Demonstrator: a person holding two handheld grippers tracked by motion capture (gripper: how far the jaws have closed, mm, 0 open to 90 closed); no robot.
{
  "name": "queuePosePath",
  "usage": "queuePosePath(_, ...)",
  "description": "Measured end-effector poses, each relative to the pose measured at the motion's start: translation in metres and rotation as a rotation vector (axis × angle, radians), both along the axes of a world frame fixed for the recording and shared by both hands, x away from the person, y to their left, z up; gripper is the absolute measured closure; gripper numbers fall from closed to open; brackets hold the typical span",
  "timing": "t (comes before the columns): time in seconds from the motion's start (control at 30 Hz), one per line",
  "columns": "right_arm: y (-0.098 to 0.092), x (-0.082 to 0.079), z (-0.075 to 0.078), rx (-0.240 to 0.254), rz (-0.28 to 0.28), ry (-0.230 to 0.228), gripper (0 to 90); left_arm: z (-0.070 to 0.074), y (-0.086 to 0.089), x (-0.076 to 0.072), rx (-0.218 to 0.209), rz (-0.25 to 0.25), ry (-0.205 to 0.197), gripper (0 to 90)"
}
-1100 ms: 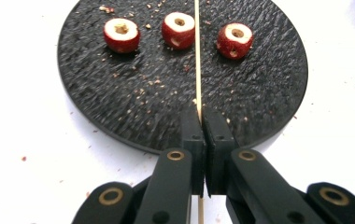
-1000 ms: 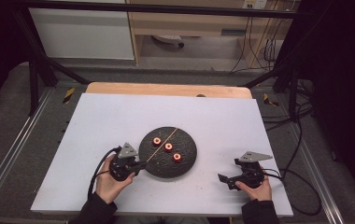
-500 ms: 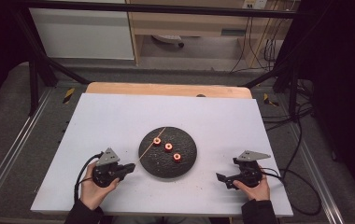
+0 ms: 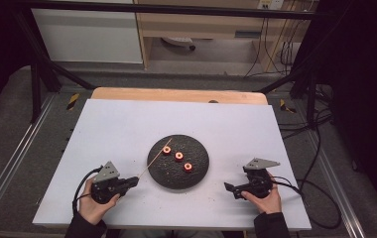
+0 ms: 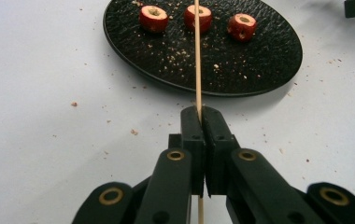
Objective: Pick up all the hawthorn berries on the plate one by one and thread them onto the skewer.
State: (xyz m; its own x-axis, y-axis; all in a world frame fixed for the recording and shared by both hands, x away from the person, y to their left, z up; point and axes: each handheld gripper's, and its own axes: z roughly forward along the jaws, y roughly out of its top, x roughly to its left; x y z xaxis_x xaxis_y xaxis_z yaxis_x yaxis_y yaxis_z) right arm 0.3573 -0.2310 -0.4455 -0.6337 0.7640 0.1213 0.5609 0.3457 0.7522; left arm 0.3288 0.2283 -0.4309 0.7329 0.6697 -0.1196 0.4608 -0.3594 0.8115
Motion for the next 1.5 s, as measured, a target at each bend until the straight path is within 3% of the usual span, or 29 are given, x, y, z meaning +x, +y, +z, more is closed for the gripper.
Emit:
queuePosePath(0.37, 0.033, 0.009, 0.010, -0.044, 0.020, 0.012, 0.6, -0.005, 0.004, -0.001, 0.003, -0.009, 0.003, 88.0)
queuePosePath(0.53, 0.050, 0.014, 0.018, -0.039, 0.035, 0.012, 0.6, -0.006, 0.002, -0.003, 0.013, -0.015, 0.002, 88.0)
queuePosePath(0.87, 0.085, 0.029, 0.038, -0.088, 0.057, 0.014, 1.5, -0.008, 0.002, -0.003, 0.015, -0.021, 0.006, 88.0)
queuePosePath(1.1, 0.109, 0.042, 0.048, -0.112, 0.079, 0.034, 7.9, -0.008, 0.001, -0.003, 0.023, -0.022, 0.000, 88.0)
queuePosePath(1.27, 0.128, 0.052, 0.050, -0.162, 0.106, 0.068, 14.7, -0.008, 0.002, -0.003, 0.027, -0.020, 0.001, 88.0)
queuePosePath(1.5, 0.147, 0.063, 0.047, -0.199, 0.114, 0.153, 26.0, -0.008, 0.002, -0.003, 0.034, -0.022, 0.004, 88.0)
